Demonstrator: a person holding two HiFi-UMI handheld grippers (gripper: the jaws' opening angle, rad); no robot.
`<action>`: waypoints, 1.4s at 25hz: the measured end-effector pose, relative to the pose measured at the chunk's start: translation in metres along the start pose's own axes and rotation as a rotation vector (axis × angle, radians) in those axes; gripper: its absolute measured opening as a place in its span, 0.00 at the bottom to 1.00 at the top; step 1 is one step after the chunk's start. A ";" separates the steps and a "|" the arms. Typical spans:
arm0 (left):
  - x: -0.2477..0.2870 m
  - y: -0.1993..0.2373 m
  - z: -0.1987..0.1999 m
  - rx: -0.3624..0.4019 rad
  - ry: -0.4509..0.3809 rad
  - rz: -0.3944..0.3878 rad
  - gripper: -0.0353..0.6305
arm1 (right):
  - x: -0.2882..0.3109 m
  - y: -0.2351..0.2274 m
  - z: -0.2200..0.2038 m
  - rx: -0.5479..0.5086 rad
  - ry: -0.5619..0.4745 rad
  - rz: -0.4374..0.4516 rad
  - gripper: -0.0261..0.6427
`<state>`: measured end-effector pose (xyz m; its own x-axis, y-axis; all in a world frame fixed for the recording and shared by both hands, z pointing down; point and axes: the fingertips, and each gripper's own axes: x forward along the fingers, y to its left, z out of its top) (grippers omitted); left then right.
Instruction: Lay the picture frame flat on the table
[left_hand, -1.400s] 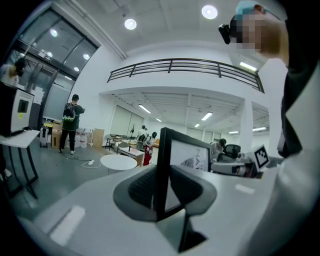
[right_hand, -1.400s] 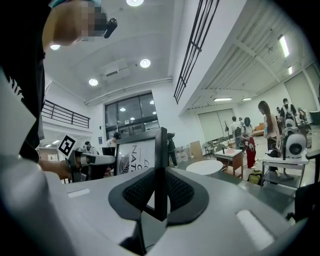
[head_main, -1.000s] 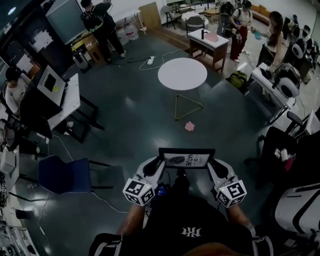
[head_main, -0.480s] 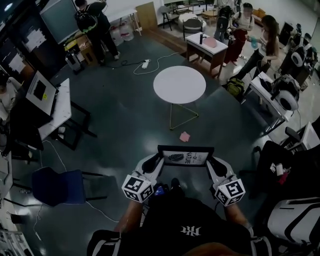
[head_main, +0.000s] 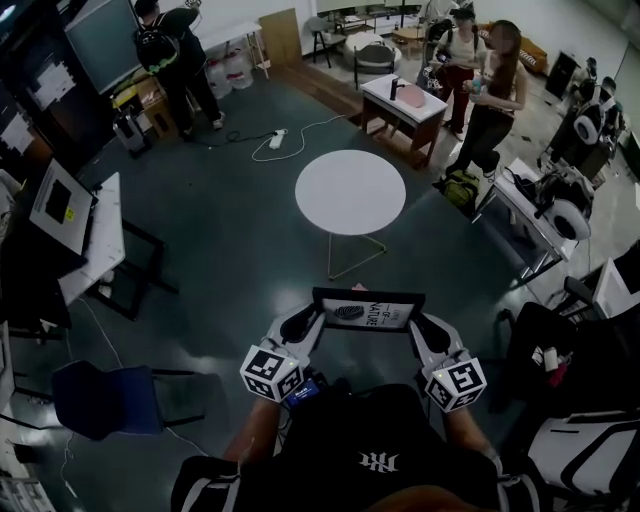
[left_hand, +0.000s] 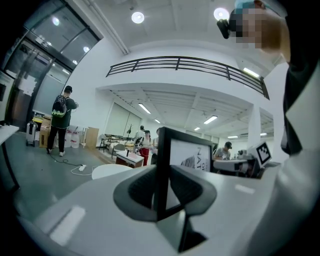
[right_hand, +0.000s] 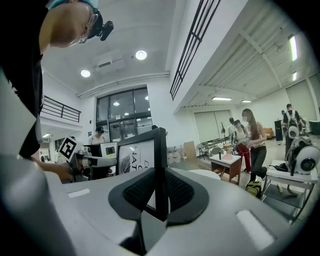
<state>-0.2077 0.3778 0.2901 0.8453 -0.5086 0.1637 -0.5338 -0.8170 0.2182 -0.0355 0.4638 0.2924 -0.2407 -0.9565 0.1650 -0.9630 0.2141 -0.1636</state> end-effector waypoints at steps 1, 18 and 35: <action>0.007 0.004 0.002 -0.002 0.001 -0.002 0.17 | 0.005 -0.005 0.001 0.004 0.004 -0.003 0.13; 0.188 0.080 0.046 -0.001 0.043 0.108 0.17 | 0.153 -0.161 0.045 0.047 0.011 0.102 0.13; 0.318 0.118 0.085 -0.006 0.039 0.250 0.17 | 0.256 -0.284 0.096 0.037 -0.017 0.249 0.13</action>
<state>0.0000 0.0964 0.2865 0.6854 -0.6838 0.2503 -0.7265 -0.6653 0.1720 0.1883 0.1386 0.2879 -0.4674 -0.8785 0.0989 -0.8692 0.4363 -0.2326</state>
